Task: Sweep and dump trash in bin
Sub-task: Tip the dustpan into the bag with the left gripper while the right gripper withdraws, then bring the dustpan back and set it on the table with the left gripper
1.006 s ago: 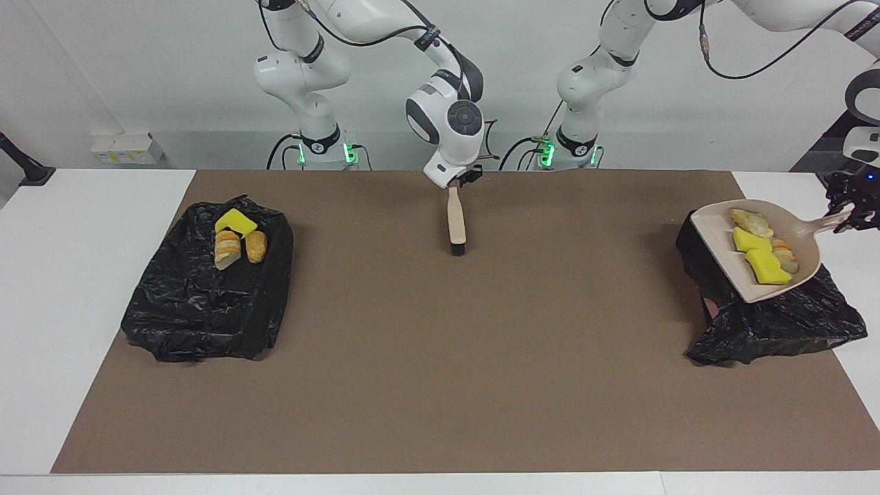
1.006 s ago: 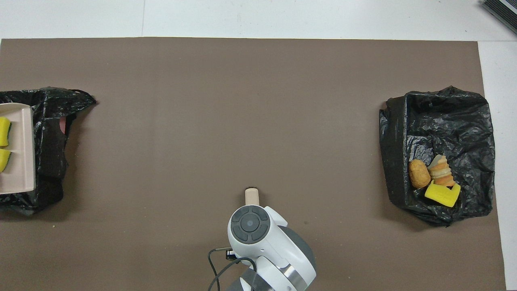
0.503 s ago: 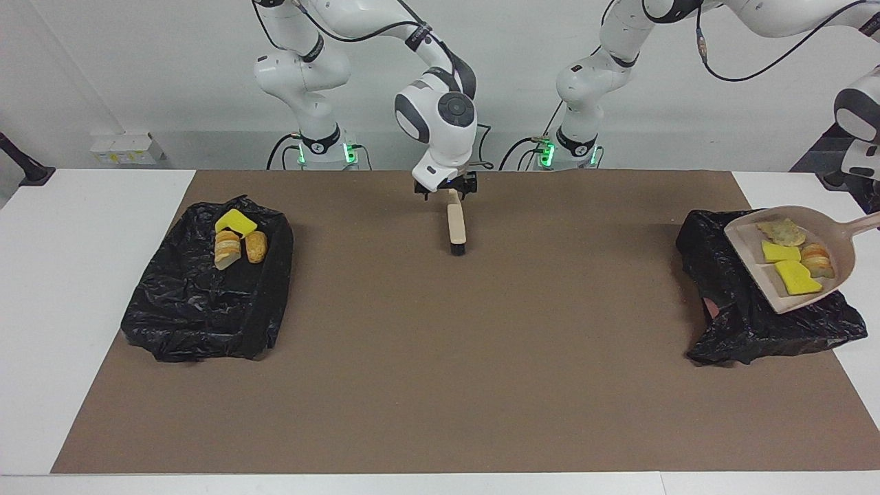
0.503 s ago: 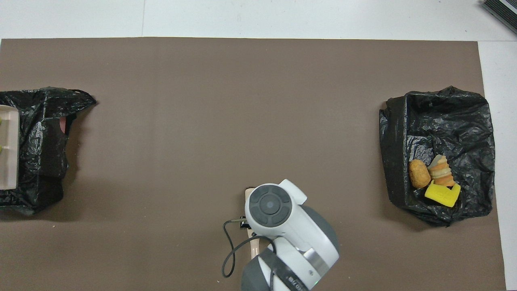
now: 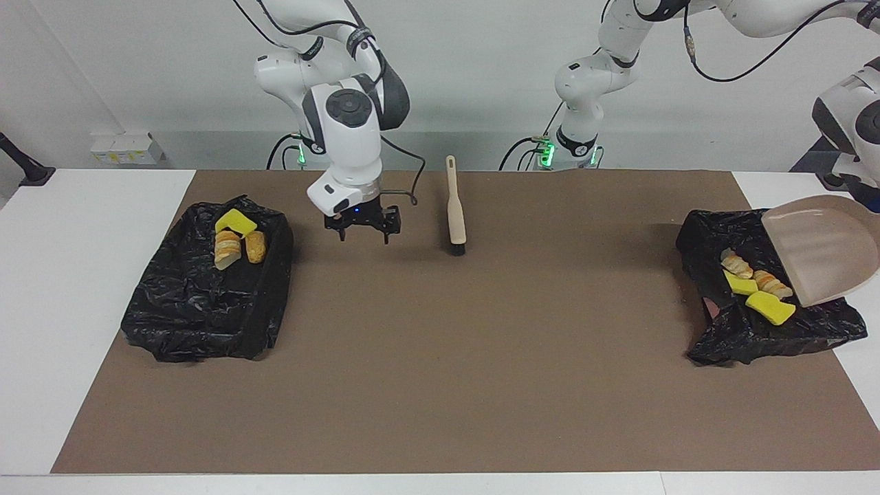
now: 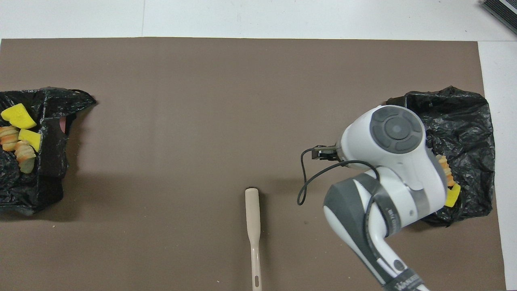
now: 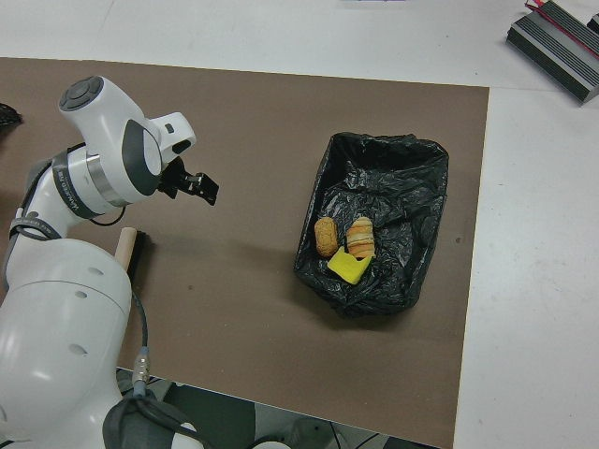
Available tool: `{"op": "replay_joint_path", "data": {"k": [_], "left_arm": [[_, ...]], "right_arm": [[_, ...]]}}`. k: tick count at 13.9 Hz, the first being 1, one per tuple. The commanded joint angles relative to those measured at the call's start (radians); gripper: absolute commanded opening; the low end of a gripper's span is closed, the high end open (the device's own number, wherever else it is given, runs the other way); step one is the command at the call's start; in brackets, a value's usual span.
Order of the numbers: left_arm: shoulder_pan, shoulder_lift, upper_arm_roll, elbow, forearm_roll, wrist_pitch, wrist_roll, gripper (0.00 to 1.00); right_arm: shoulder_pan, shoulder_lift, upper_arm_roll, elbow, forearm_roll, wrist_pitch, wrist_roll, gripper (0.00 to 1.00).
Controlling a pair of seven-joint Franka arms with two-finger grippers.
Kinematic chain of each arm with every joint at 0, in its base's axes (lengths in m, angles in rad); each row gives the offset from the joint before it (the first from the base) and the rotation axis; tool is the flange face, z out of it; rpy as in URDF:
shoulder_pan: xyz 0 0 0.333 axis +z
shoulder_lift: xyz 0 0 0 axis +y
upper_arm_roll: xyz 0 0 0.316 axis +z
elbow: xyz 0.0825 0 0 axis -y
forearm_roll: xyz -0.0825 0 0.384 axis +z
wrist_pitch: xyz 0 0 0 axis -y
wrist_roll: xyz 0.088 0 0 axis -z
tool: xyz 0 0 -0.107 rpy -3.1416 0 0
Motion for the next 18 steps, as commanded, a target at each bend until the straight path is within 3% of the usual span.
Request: {"op": "replay_joint_path", "data": {"k": [1, 3, 6, 11, 15, 18], "left_arm": [[0.002, -0.068, 0.0, -0.039, 0.011, 0.004, -0.001, 0.0], [-0.003, -0.095, 0.0, -0.042, -0.057, -0.014, -0.012, 0.0], [-0.006, -0.123, -0.001, -0.036, -0.286, -0.074, -0.048, 0.0], [-0.076, -0.137, -0.006, -0.056, -0.514, -0.192, -0.405, 0.0], [-0.179, -0.2, -0.006, -0.158, -0.635, -0.238, -0.8, 0.0], [-0.237, -0.204, -0.006, -0.163, -0.782, -0.301, -1.06, 0.0]], "right_arm": [[0.003, -0.02, -0.1, 0.075, -0.022, -0.06, -0.117, 1.0], [-0.015, -0.041, -0.16, 0.134, -0.006, -0.137, -0.253, 1.0], [-0.048, -0.097, -0.209, 0.182, -0.005, -0.178, -0.32, 1.0], [-0.049, -0.128, -0.284, 0.357, 0.064, -0.47, -0.443, 1.0], [-0.091, -0.154, -0.278, 0.325, 0.109, -0.482, -0.444, 1.0], [-0.088, -0.15, -0.284, 0.337, 0.107, -0.485, -0.447, 1.0]]}}
